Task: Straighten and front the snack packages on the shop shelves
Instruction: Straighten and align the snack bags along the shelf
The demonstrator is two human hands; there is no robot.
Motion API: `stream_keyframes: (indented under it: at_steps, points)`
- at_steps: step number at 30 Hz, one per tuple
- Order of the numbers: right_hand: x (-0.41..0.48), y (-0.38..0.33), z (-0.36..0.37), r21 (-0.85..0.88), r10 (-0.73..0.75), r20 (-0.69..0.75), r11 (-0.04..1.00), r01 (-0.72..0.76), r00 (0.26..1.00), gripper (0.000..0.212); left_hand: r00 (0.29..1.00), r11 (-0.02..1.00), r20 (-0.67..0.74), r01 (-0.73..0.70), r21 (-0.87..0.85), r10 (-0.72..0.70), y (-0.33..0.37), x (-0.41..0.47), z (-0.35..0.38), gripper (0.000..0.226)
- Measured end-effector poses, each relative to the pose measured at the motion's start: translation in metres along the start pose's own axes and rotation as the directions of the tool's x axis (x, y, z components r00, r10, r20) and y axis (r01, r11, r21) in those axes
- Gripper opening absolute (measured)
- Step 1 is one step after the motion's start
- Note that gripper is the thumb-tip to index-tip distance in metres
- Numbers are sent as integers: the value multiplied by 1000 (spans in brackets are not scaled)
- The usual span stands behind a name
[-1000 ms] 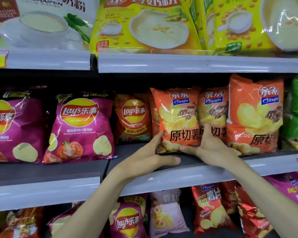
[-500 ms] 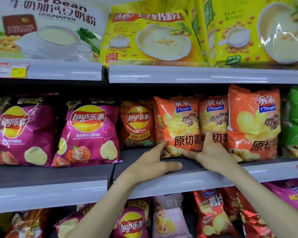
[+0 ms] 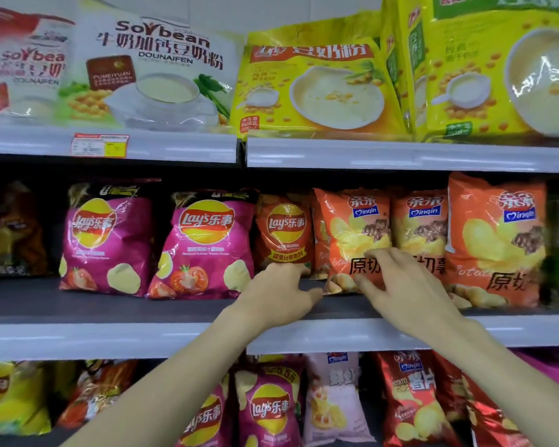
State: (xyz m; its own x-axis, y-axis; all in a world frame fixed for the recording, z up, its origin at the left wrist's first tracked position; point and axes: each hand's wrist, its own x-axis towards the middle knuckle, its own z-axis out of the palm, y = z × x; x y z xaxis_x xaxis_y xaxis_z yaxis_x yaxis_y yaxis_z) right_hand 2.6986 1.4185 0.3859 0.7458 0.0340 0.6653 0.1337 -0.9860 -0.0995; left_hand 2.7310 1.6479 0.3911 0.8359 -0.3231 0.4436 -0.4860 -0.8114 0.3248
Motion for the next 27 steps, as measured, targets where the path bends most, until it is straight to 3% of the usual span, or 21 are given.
stream_keyframes:
  at_steps: [3,8,15,20,27]
  points:
    - [-5,-27,-1,-15,-92,44,996,93,995,57,996,987,-89,5,160,9,-11,-22,-19,60]
    - [0,-79,15,66,-221,178,975,213,959,65,982,976,-166,122,182,-91,-41,-58,-46,45]
    - [14,-136,21,138,-346,170,935,326,922,65,950,949,-237,252,187,-206,-77,-99,-79,37]
    - [21,-135,5,124,-338,150,939,321,929,77,937,942,-289,261,211,-195,-71,-99,-98,36]
    - [17,-95,-13,61,-264,108,964,258,959,63,956,967,-282,141,212,-78,-29,-63,-87,41]
